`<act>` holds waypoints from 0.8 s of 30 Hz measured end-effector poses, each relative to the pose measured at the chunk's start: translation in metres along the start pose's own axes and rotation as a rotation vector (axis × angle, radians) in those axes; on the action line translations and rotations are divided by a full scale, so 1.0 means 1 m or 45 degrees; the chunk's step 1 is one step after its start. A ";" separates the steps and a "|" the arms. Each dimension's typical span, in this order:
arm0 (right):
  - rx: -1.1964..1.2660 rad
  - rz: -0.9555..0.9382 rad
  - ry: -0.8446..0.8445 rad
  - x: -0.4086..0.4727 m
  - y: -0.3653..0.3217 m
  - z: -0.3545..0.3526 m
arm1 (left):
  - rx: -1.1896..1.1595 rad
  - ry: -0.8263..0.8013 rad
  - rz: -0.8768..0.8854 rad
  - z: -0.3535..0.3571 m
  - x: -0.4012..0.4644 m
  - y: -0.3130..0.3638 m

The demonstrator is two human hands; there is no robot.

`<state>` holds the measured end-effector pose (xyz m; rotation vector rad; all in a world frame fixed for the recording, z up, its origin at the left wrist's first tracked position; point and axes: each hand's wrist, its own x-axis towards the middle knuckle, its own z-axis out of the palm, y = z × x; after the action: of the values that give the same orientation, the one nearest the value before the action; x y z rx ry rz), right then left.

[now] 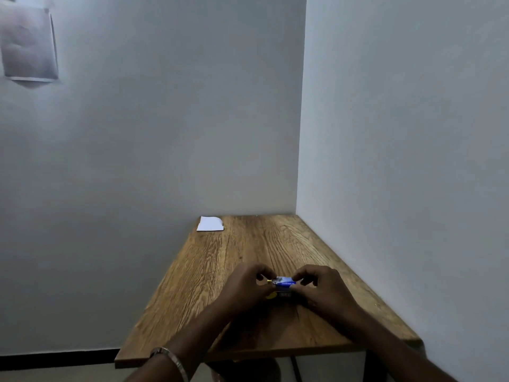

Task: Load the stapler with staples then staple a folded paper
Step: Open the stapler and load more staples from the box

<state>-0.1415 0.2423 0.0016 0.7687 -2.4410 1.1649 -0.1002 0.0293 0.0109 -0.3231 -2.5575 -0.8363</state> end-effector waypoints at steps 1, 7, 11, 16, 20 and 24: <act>-0.010 0.005 -0.009 -0.002 0.002 0.001 | -0.005 -0.019 -0.008 0.003 -0.002 -0.003; -0.040 0.060 -0.054 -0.004 0.002 0.001 | -0.082 -0.019 -0.016 0.013 -0.005 -0.014; -0.070 0.079 -0.069 -0.006 0.002 -0.002 | -0.141 -0.022 -0.050 0.012 -0.002 -0.015; -0.183 0.046 -0.054 -0.004 0.001 -0.001 | -0.217 -0.028 -0.097 0.013 -0.001 -0.016; -0.258 0.033 -0.029 -0.002 0.003 0.003 | -0.199 -0.014 -0.075 0.015 0.001 -0.018; -0.285 0.039 -0.026 0.007 0.006 0.007 | -0.136 0.004 -0.068 0.017 0.007 -0.021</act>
<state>-0.1506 0.2372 -0.0029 0.6813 -2.5521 0.8769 -0.1194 0.0230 -0.0086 -0.2866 -2.5342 -0.9947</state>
